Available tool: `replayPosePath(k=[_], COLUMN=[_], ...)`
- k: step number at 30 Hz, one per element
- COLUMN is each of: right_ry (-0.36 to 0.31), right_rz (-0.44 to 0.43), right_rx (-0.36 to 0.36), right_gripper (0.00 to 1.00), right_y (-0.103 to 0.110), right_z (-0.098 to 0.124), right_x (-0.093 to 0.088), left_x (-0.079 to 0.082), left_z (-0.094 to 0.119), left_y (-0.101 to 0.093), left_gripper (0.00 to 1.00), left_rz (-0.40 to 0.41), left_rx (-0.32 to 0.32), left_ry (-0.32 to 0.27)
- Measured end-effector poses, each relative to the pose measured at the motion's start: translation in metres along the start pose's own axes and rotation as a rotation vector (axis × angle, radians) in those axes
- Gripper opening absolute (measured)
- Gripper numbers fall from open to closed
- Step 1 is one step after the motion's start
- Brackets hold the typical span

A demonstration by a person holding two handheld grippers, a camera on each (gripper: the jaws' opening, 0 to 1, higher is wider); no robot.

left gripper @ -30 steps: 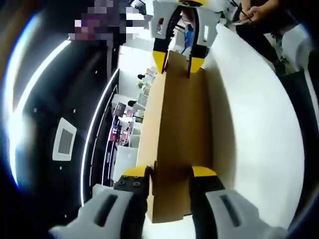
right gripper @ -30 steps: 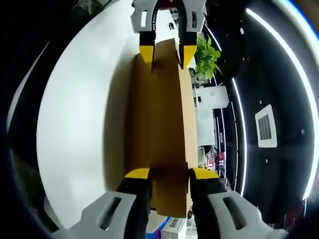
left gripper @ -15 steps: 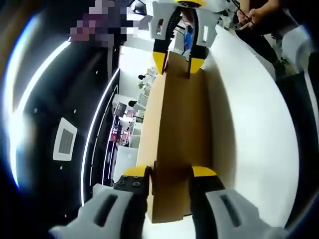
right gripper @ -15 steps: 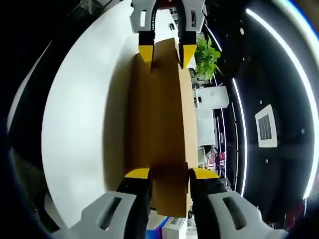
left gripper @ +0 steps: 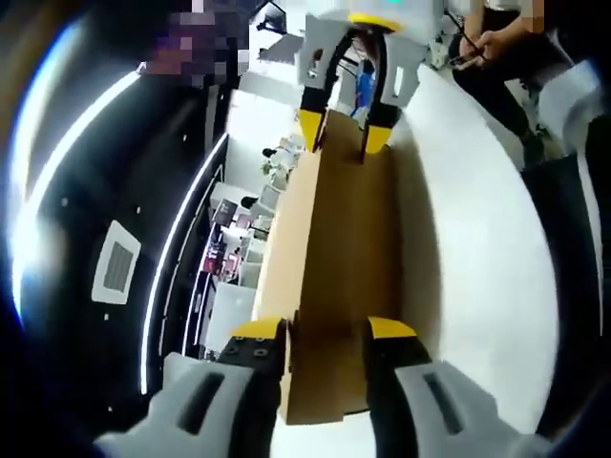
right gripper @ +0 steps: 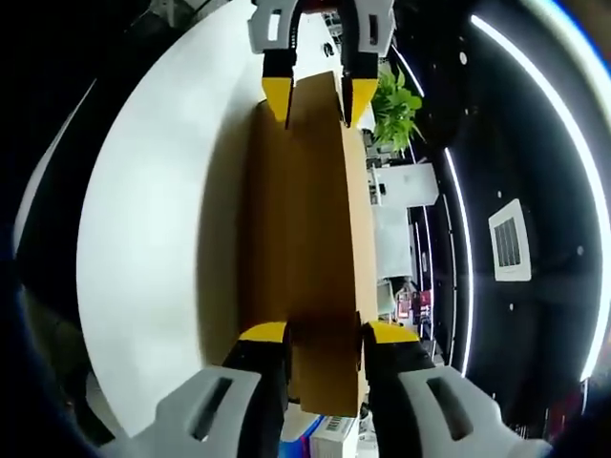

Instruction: Operate the shoe box by opening the lid, removing the specified soft item, and placing it in the target area until the item is outside and the box remains undamaged.

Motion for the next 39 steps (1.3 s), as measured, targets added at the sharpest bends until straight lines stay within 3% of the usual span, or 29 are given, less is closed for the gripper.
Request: replayPosePath(k=[8,13,18,21,25,33,39], right_ry=[0.010,0.015,0.022,0.023,0.029,0.034,0.042], right_rz=[0.000,-0.002,-0.008,-0.013,-0.011,-0.012,-0.007], right_rx=[0.003,0.007,0.005,0.005,0.006,0.007,0.018], right_gripper=[0.30,0.30,0.30,0.30,0.31,0.32,0.34], right_y=[0.000,0.000,0.000,0.000,0.000,0.000,0.001], right_z=[-0.001,0.000,-0.003,-0.003,-0.003,-0.002,-0.001], right_x=[0.002,0.004,0.004,0.004,0.005,0.007,0.007], left_x=[0.000,-0.007,-0.039,-0.054,-0.077,-0.095,-0.112], left_z=[0.042,0.065,0.097,0.115,0.133,0.171,0.190], left_y=[0.005,0.012,0.029,0.035,0.043,0.045,0.046], left_gripper=[0.50,0.54,0.55,0.60,0.67,0.79,0.88], left_rz=[0.286,0.445,0.558,0.676,0.740,0.999,1.082], left_rx=[-0.095,-0.114,-0.037,-0.018,0.049,0.046,0.081], left_ry=[-0.082,-0.116,-0.070,-0.064,-0.018,-0.019,0.002])
Point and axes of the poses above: the point that each gripper's makers call its tool centre point, and the gripper's own axes: z roughly backward along the fingers, y roughly to its left, x roughly out of its top, the point moved 3 cm from there along z, roughly backward along the fingers, and after that the axes turned 13 degrees about z, right-handed, at the moved point
